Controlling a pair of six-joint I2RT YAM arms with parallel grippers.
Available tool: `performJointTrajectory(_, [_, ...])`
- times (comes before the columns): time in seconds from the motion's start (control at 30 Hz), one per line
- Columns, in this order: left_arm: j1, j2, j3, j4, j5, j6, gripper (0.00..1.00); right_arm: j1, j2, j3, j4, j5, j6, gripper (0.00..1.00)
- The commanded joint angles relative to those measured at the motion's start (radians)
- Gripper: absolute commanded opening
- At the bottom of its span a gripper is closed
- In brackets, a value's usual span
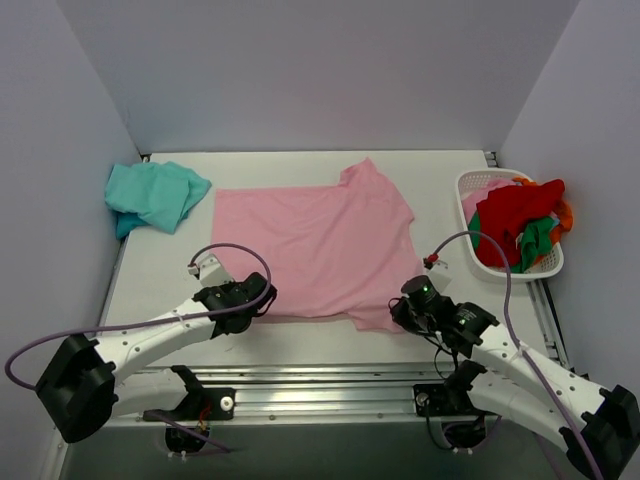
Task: Fold and stack the t-shirts
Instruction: Grap the side of the flattened tshirt closest away from the robot with both arms, then fold the flattened tshirt in 1/3 of the way
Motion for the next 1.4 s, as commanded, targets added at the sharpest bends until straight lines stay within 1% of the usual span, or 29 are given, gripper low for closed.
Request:
performJointTrajectory(0.0, [0.013,-0.076,0.076,-0.009,-0.035,0.095,0.02,-0.007,0.0,0.083,-0.07,0.087,0.006,0.0])
performJointTrajectory(0.03, [0.019,-0.093,0.094,0.002,-0.029,0.148,0.02,-0.006,0.013,0.103,-0.068,0.092,0.003,0.0])
performJointTrajectory(0.07, [0.03,-0.096,0.104,0.018,-0.023,0.17,0.02,-0.006,0.023,0.111,-0.061,0.097,0.001,0.0])
performJointTrajectory(0.1, [0.059,-0.096,0.116,0.034,-0.012,0.217,0.02,-0.006,0.035,0.131,-0.058,0.098,-0.003,0.0])
performJointTrajectory(0.27, [0.165,-0.09,0.128,0.161,0.084,0.345,0.02,-0.006,0.135,0.203,-0.024,0.143,-0.02,0.0])
performJointTrajectory(0.37, [0.234,-0.067,0.131,0.242,0.124,0.408,0.02,-0.012,0.213,0.259,-0.004,0.173,-0.03,0.0])
performJointTrajectory(0.5, [0.311,0.026,0.168,0.327,0.222,0.486,0.02,-0.062,0.337,0.345,0.025,0.178,-0.054,0.0])
performJointTrajectory(0.53, [0.329,0.045,0.179,0.336,0.233,0.494,0.02,-0.076,0.384,0.365,0.028,0.172,-0.059,0.0])
performJointTrajectory(0.8, [0.386,0.23,0.309,0.449,0.33,0.578,0.02,-0.156,0.579,0.545,0.037,0.161,-0.105,0.0])
performJointTrajectory(0.9, [0.418,0.304,0.367,0.466,0.39,0.607,0.02,-0.183,0.694,0.601,0.048,0.158,-0.117,0.0])
performJointTrajectory(0.97, [0.435,0.339,0.398,0.47,0.423,0.62,0.02,-0.196,0.742,0.64,0.056,0.147,-0.12,0.0])
performJointTrajectory(1.2, [0.515,0.485,0.469,0.506,0.48,0.669,0.02,-0.266,0.96,0.732,0.103,0.112,-0.138,0.0])
performJointTrajectory(1.37, [0.551,0.583,0.521,0.511,0.52,0.684,0.02,-0.331,1.058,0.812,0.102,0.077,-0.158,0.0])
